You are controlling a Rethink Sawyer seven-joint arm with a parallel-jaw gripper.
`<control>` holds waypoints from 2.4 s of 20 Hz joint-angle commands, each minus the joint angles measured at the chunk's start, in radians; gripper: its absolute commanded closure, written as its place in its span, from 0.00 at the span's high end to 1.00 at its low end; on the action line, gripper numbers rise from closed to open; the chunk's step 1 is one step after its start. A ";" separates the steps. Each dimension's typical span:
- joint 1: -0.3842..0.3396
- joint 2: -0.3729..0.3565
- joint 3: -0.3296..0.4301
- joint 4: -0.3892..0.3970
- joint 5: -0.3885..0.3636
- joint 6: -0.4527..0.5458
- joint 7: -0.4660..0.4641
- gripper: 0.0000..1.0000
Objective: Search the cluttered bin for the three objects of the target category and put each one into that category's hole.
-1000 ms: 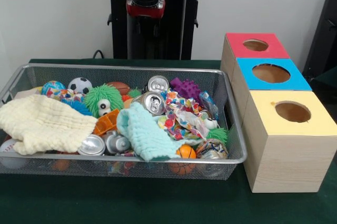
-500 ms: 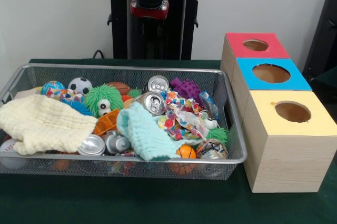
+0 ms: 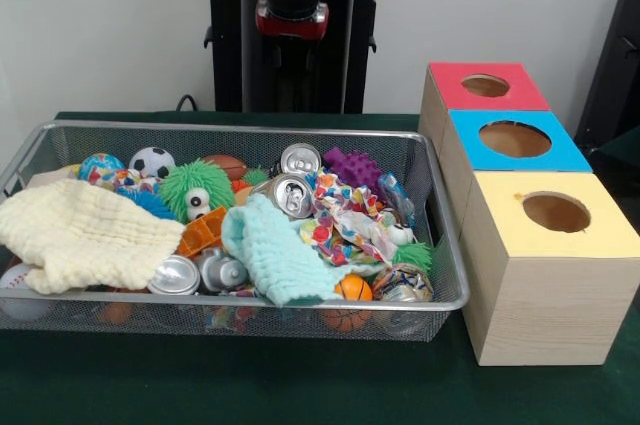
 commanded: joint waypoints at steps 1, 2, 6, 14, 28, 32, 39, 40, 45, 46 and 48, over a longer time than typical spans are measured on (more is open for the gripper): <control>0.040 0.020 0.113 -0.108 0.103 -0.128 0.256 1.00; 0.048 0.024 0.114 -0.110 0.109 -0.129 0.258 1.00; 0.068 0.031 0.118 -0.107 0.127 -0.138 0.264 1.00; 0.117 0.045 0.138 -0.112 0.175 -0.137 0.273 1.00; 0.213 0.046 0.135 -0.110 0.260 -0.145 0.299 1.00; 0.248 0.044 0.131 -0.114 0.286 -0.140 0.297 1.00; 0.287 0.033 0.116 -0.120 0.316 -0.122 0.286 1.00; 0.293 0.032 0.116 -0.121 0.320 -0.125 0.286 1.00; 0.307 0.034 0.113 -0.125 0.341 -0.112 0.281 1.00; 0.312 0.034 0.112 -0.127 0.348 -0.105 0.280 1.00; 0.324 0.033 0.108 -0.131 0.361 -0.090 0.277 1.00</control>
